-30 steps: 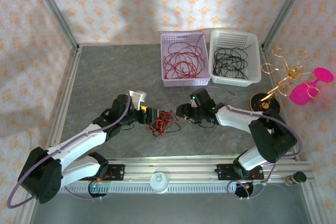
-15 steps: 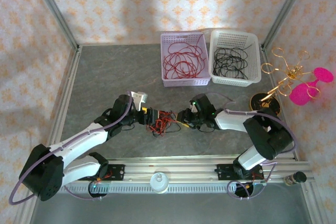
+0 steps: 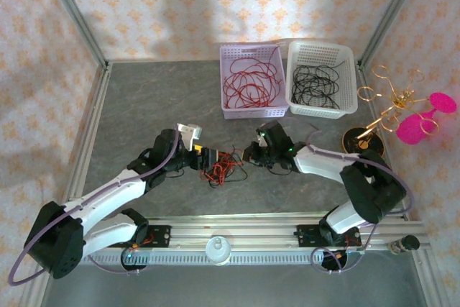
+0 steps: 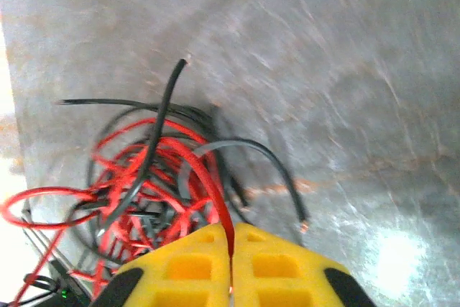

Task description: Untangle the cables

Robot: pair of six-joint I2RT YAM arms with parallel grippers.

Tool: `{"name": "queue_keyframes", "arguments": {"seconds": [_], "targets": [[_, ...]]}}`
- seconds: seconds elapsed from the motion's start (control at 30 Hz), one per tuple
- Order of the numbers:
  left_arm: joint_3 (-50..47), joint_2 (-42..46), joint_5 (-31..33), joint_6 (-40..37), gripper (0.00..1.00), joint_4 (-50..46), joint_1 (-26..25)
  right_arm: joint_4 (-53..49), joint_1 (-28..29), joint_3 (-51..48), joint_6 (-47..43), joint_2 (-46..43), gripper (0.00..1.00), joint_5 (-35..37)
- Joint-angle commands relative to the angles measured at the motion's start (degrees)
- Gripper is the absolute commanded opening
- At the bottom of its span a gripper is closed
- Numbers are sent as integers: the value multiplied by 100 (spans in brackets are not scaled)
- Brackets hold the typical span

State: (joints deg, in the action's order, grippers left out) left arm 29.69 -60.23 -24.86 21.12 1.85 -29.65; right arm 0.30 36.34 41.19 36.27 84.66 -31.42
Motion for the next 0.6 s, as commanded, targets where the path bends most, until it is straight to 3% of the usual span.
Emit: {"name": "queue_keyframes", "arguments": {"seconds": [0.0,0.2,0.33,0.57], "targets": [[321,137,61,-77,75,-74,-41,-812,23,524,-910,-494,0,609],[874,145,-272,-488,81,-183,-48,-1364,32,1176,-1893,-929,0,751],[1246,-135,-827,-1026,88,-201,-42,-1222,40,1382,-2600,-1232,0,346],[1633,-544,-1338,-1587,88,55,-56,-1278,44,1745,-3384,-1564,0,-263]]}}
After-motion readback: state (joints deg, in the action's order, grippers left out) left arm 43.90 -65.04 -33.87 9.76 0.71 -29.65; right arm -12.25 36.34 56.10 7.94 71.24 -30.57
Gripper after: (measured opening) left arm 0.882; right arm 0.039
